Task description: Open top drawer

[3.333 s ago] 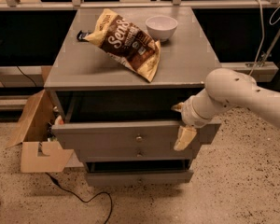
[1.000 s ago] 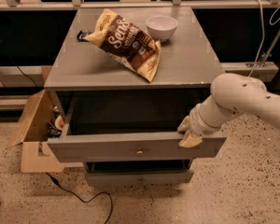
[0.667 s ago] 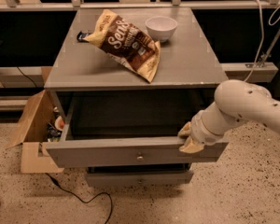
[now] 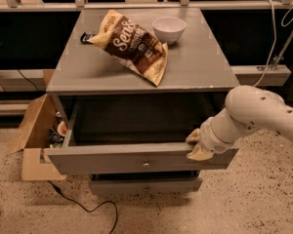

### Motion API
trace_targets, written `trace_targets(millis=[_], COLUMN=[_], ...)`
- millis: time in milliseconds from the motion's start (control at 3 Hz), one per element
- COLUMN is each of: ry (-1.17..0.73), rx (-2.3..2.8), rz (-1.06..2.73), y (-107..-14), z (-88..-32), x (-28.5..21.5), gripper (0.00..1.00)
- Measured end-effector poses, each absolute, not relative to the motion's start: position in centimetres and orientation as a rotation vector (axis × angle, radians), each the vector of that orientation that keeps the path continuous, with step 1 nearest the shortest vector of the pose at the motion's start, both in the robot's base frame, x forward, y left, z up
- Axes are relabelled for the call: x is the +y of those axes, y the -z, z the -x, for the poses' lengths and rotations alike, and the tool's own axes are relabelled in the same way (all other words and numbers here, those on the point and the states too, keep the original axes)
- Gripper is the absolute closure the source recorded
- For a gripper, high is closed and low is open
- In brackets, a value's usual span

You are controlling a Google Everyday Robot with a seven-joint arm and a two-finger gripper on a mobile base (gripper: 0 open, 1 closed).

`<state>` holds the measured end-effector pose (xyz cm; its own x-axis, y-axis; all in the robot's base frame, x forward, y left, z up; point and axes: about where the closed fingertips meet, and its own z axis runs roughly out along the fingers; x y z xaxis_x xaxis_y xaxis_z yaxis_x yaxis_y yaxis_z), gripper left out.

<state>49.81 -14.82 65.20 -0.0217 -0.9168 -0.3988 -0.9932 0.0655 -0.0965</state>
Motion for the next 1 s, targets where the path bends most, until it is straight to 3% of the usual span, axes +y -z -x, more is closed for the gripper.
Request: trace_targets(millis=[333,1000], ry=[-0.321,-0.321], rx=[1.994,1.994], rz=[1.902,1.902], y=[-64.97,-64.97], z=[-49.29,-49.29], x=[-14.66,-14.66], gripper=[0.97,0.51])
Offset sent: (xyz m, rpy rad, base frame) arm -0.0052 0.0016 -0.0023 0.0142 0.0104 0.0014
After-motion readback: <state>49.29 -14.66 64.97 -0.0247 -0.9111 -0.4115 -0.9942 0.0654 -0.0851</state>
